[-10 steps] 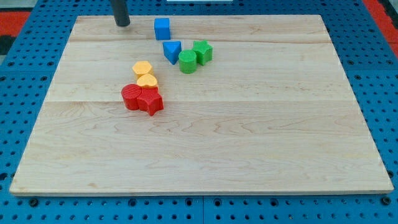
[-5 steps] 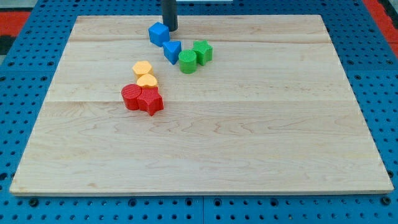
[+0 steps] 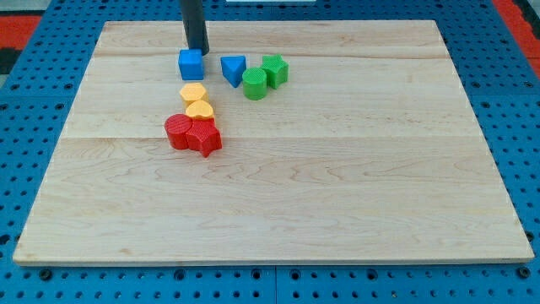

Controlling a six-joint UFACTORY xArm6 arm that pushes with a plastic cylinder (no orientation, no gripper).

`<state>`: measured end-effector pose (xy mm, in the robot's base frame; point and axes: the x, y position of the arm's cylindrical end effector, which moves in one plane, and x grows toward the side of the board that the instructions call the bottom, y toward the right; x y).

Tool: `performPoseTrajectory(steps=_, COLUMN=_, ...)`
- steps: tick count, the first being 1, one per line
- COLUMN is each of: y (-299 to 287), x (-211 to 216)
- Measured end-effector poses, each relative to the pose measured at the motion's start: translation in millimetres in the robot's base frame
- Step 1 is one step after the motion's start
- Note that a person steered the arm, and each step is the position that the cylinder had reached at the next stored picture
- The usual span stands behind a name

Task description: Push the blue cube near to the group of blocks

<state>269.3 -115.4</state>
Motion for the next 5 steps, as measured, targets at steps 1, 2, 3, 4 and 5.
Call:
performPoseTrajectory(steps=1, y=-1, x=20)
performPoseTrajectory(steps=2, y=-8, x=38)
performPoseTrajectory(steps=3, y=-21, x=51)
performPoseTrajectory(steps=4, y=-35, x=62)
performPoseTrajectory(steps=5, y=-39, x=80)
